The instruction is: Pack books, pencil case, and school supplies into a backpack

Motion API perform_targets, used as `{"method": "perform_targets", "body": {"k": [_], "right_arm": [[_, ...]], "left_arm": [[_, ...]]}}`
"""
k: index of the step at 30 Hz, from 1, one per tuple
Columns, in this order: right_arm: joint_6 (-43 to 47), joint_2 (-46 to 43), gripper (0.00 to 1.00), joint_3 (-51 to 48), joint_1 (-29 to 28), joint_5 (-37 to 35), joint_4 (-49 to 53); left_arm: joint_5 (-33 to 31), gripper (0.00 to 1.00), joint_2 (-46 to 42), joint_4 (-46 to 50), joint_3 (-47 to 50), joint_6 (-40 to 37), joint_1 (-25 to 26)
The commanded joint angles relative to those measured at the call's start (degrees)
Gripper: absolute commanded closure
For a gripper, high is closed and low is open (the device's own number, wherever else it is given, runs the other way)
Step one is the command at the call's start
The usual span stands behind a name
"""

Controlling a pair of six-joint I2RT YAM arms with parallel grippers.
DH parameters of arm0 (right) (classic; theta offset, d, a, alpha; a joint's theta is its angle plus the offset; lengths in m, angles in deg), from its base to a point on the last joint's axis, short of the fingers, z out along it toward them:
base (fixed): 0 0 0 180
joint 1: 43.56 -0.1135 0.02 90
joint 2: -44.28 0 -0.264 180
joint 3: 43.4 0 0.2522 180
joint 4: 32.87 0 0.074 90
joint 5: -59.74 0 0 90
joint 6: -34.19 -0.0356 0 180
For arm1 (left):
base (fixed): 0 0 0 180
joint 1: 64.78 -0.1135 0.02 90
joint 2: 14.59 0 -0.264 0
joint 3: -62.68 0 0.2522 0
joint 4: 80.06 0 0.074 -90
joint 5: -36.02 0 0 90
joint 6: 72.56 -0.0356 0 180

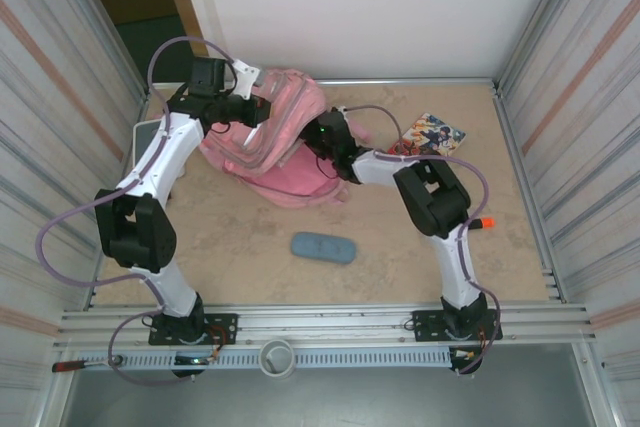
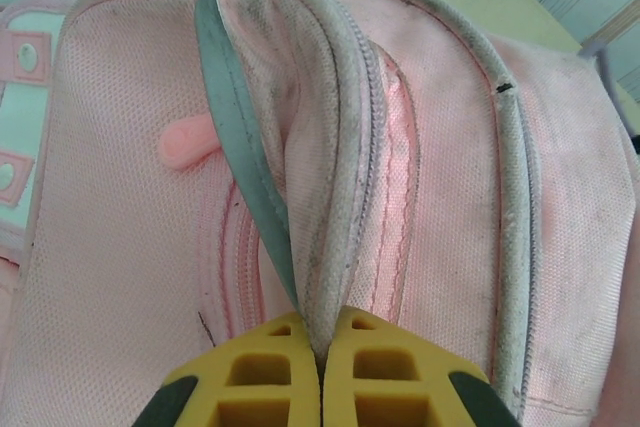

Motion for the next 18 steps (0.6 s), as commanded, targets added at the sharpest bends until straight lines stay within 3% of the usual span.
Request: {"method": "perform_targets", "body": {"k": [1, 6, 9, 13, 15, 18], "right_arm": [[6.7, -10.5, 0.43, -5.6, 1.1, 3.6, 2.8], [14.2, -24.6, 0.42, -17.5, 2.7, 4.3, 7.6], [21.5, -33.6, 0.38, -20.0, 5.5, 0.9, 20.5], [29.9, -39.5, 0.31, -19.2, 15.4, -2.5, 38.2], [31.3, -39.5, 0.29, -18.1, 22.6, 1.5, 44.2], [33.6, -38.2, 0.24, -17.0, 31.7, 6.6, 48.2]], "left_arm": [[4.2, 1.0, -1.2, -6.8, -3.2, 1.0, -0.3], [3.4, 1.0, -1.3, -7.6, -0.2, 0.1, -0.3], [2.4, 1.0, -1.7, -9.7, 4.3, -1.6, 0.0], [-1.1, 1.0, -1.1, -10.9, 10.0, -3.4, 1.6], [-1.4, 0.99, -1.0, -12.1, 12.9, -2.6, 2.7], [-1.9, 0.84, -1.4, -14.4, 17.0, -2.2, 5.0]]}}
